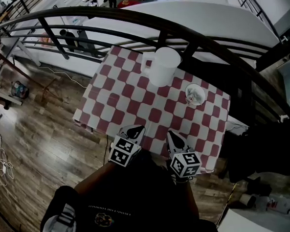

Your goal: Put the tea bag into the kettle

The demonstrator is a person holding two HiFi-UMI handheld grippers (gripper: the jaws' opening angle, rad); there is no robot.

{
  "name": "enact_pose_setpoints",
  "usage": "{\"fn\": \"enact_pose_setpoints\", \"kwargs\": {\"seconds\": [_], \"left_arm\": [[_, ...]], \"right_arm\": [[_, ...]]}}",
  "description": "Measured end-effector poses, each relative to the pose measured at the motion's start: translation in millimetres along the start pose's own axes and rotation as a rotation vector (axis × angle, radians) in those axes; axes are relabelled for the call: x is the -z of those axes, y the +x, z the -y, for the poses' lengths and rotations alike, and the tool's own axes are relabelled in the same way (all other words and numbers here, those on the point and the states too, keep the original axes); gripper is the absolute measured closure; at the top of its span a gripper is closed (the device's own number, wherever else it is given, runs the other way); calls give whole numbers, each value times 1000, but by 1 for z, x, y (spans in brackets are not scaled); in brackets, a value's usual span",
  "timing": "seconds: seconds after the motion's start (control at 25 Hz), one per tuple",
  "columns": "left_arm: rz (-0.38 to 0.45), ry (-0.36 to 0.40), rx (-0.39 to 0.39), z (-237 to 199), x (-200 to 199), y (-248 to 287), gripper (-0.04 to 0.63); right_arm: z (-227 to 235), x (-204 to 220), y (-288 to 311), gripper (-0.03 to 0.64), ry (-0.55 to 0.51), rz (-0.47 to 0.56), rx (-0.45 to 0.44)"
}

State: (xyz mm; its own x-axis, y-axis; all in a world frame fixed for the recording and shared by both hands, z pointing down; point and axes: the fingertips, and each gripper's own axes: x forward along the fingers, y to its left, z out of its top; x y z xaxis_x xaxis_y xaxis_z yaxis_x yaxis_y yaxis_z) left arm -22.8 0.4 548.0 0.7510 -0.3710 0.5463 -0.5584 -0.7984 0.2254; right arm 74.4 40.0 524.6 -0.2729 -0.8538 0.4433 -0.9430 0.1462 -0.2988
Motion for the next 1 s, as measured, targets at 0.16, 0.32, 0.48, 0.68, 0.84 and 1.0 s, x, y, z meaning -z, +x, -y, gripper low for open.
{"fn": "enact_pose_setpoints", "kwargs": {"seconds": [0.16, 0.32, 0.48, 0.68, 0.84, 1.0], "left_arm": [[4, 1, -6, -3, -3, 2, 597], [4, 1, -10, -6, -6, 4, 597], [8, 4, -13, -8, -11, 7, 597], [11, 7, -17, -12, -17, 12, 597], [11, 4, -23, -14, -18, 15, 597], [11, 5, -28, -18, -19, 17, 597]], "right_arm": [[4, -4, 1, 606, -2, 5, 7], [9, -9, 3, 606, -5, 8, 9], [13, -12, 6, 606, -6, 11, 11], [21, -17, 9, 606, -6, 14, 17], [26, -19, 11, 606, -6, 15, 19], [31, -20, 16, 606, -9, 9, 23]]}}
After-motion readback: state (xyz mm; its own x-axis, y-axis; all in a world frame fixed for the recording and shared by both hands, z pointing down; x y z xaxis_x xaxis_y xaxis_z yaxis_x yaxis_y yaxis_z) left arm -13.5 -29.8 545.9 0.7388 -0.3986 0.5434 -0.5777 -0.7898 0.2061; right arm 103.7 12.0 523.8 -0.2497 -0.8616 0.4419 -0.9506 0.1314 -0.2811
